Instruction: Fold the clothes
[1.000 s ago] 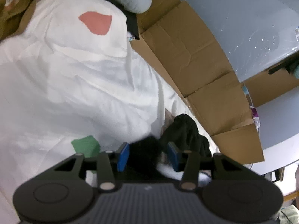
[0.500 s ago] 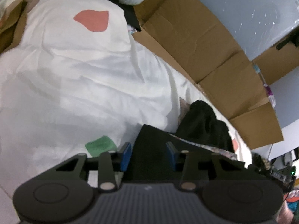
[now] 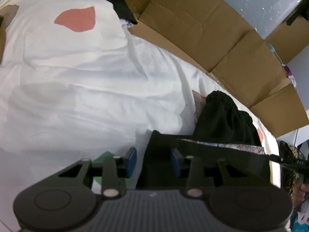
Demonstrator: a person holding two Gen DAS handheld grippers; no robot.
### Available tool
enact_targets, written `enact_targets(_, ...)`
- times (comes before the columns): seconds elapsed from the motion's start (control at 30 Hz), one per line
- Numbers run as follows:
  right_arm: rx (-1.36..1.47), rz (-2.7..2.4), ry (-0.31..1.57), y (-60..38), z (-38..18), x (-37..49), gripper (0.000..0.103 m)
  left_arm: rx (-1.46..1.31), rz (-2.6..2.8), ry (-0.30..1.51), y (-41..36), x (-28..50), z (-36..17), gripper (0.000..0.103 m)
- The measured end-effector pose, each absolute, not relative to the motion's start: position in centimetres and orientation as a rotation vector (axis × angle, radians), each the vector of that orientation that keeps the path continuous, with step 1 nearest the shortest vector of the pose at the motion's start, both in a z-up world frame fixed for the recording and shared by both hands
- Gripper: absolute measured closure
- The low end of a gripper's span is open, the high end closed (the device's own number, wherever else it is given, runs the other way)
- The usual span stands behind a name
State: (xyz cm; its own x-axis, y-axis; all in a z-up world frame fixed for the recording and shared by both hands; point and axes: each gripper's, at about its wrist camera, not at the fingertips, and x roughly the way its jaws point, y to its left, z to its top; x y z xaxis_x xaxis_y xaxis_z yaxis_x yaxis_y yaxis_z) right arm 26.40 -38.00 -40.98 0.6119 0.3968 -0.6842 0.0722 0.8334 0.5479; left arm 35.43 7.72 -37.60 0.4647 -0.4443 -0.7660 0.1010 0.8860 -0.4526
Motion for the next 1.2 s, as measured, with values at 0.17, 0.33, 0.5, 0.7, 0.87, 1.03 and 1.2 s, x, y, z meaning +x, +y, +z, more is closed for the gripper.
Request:
enact_targets(0.17,0.578,0.215,0.89,-38.5,-40.3,26.7,0.103,-0.368,-0.355,1.024,7.7,35.7,-37.6,0.078)
enact_targets(0.33,0.575,0.224,0.91,-38.3,-40.2,26.2,0.08,-0.389,-0.367,1.036,7.8,36.0,-38.0,0.078)
enact_targets(0.5,0.571,0.253,0.912,-37.7,-41.1,25.9,0.066,-0.372,-0.382,1.019,7.5,35.7,-38.2,0.091)
enact_targets(0.7,0.499,0.28,0.907,-36.0,-40.8,26.1,0.102,-0.366,-0.386,0.97,7.7,35.0,-37.3,0.099)
enact_targets(0.87,0.465,0.248,0.859,-36.1,-39.1,26.1,0.102,-0.392,-0.369,0.946,8.3,34.8,-36.8,0.099)
enact_targets(1.03,0.447,0.211,0.865,-36.3,-39.2,26.7,0.102,-0.35,-0.358,0.966,7.7,35.3,-37.3,0.099)
enact_targets(1.2,0.468,0.19,0.904,-36.4,-41.4,27.6,0.102,-0.307,-0.347,0.992,7.0,36.0,-38.2,0.097)
